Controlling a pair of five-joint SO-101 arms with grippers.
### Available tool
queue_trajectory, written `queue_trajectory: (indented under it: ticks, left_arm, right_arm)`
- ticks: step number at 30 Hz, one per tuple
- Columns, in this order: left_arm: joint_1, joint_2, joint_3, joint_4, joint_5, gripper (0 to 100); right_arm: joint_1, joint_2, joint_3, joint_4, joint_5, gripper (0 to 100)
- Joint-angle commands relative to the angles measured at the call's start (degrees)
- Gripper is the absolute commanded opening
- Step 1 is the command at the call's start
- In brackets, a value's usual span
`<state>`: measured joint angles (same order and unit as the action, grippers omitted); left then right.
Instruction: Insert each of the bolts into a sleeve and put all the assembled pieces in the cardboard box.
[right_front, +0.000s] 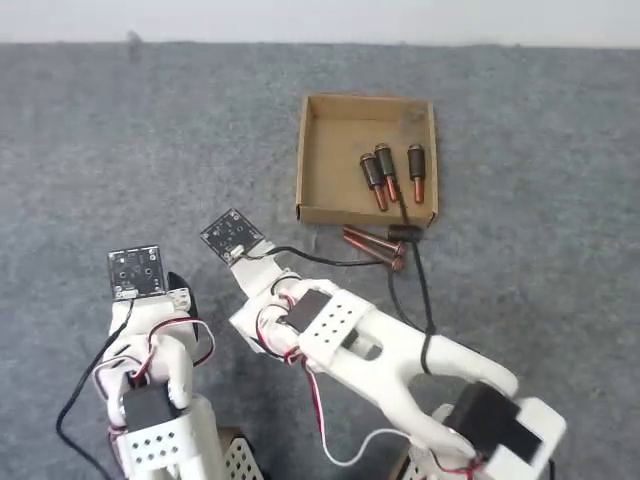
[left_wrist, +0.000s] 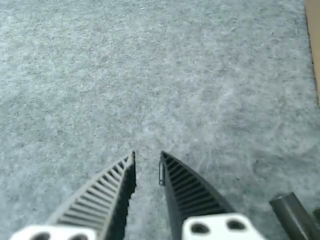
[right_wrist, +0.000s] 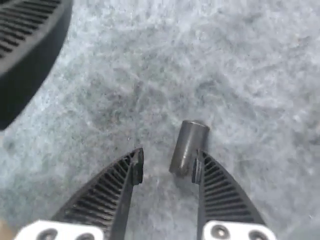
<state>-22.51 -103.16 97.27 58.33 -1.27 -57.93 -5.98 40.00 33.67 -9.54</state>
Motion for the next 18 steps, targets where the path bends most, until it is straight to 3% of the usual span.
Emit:
queue_trajectory:
  ticks: [1, 5, 18]
  left_arm:
    - [-0.4, -1.2, -0.8, -1.8, 0.0, 8]
    - [-0.4, -1.2, -0.8, -1.8, 0.0, 8]
    - [-0.3, -1.2, -0.8, -1.8, 0.0, 8]
  right_arm:
    - [-0.5, 2.2, -0.6, -3.4, -0.4, 14.4]
    - [-0.5, 5.4, -1.2, -5.4, -0.4, 14.4]
    - [1.8, 17.0, -15.8, 4.9, -0.5, 14.4]
